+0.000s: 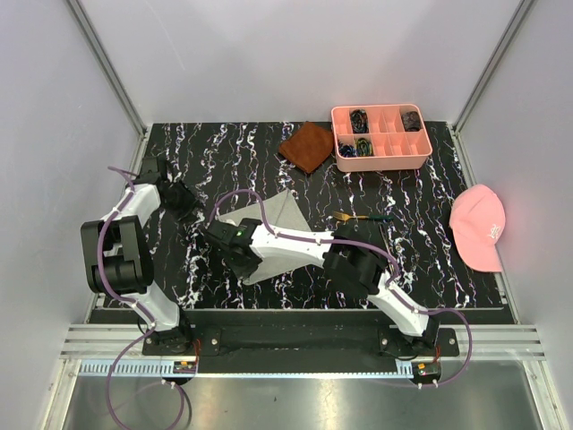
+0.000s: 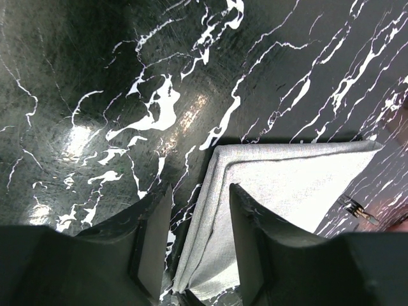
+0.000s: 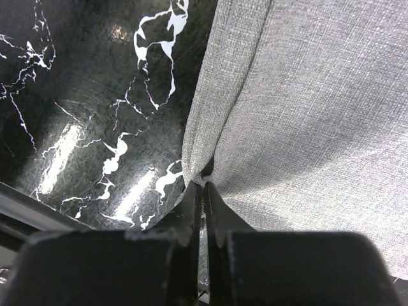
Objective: Fold the napkin into a case and place the utensils inside
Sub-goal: Pick up the upper triangle-folded napkin from the center of the board.
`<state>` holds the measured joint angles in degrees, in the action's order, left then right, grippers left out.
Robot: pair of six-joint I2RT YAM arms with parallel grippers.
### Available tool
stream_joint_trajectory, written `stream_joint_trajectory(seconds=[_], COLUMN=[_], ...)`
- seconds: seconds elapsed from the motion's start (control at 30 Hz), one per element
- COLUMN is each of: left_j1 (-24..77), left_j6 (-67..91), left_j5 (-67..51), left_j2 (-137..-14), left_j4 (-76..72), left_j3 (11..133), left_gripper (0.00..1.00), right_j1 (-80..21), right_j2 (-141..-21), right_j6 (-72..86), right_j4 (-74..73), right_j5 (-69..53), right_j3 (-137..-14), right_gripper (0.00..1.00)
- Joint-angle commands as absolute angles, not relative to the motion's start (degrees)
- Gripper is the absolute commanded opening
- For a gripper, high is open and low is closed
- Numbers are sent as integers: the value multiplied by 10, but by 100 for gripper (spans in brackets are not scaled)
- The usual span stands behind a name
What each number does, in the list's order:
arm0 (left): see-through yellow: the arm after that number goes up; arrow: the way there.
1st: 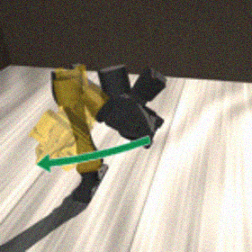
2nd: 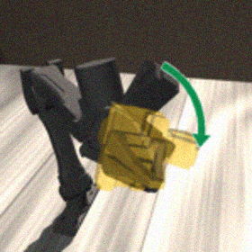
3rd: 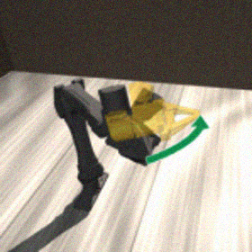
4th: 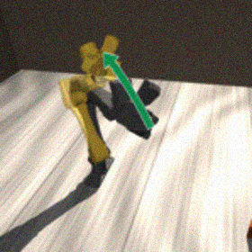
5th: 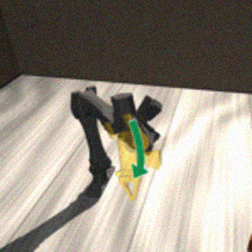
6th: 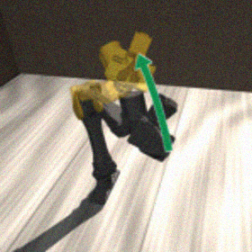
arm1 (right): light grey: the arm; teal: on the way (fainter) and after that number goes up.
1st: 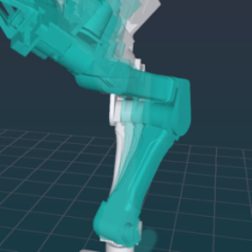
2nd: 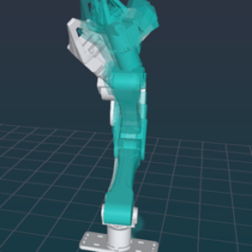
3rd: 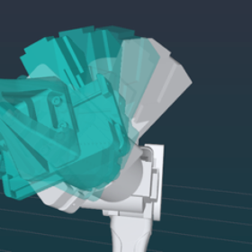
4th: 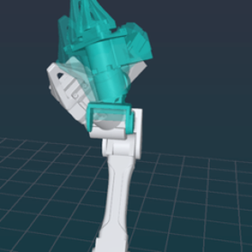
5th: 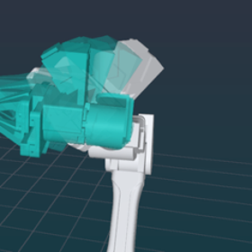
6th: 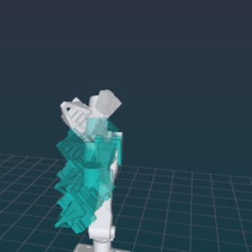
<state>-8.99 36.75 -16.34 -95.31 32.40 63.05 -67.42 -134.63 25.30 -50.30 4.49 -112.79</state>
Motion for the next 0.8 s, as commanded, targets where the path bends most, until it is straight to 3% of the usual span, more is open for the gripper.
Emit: stream_joint_trajectory(seconds=[0.0, 0.4, 0.77], left_j1=[-94, -66, -32], left_j6=[370, 364, 400], left_j5=[-209, -276, -249], left_j2=[-942, -932, -941], left_j4=[305, 278, 256], left_j3=[619, 570, 561], left_gripper=[48, 51, 52], right_j1=[-677, -648, -630], right_j2=[-1337, -1235, -1196], right_j6=[242, 236, 237], right_j4=[-506, -456, -438], right_j5=[95, 11, -15], right_j3=[-1113, -1052, -1025], right_gripper=[0, 0, 0])
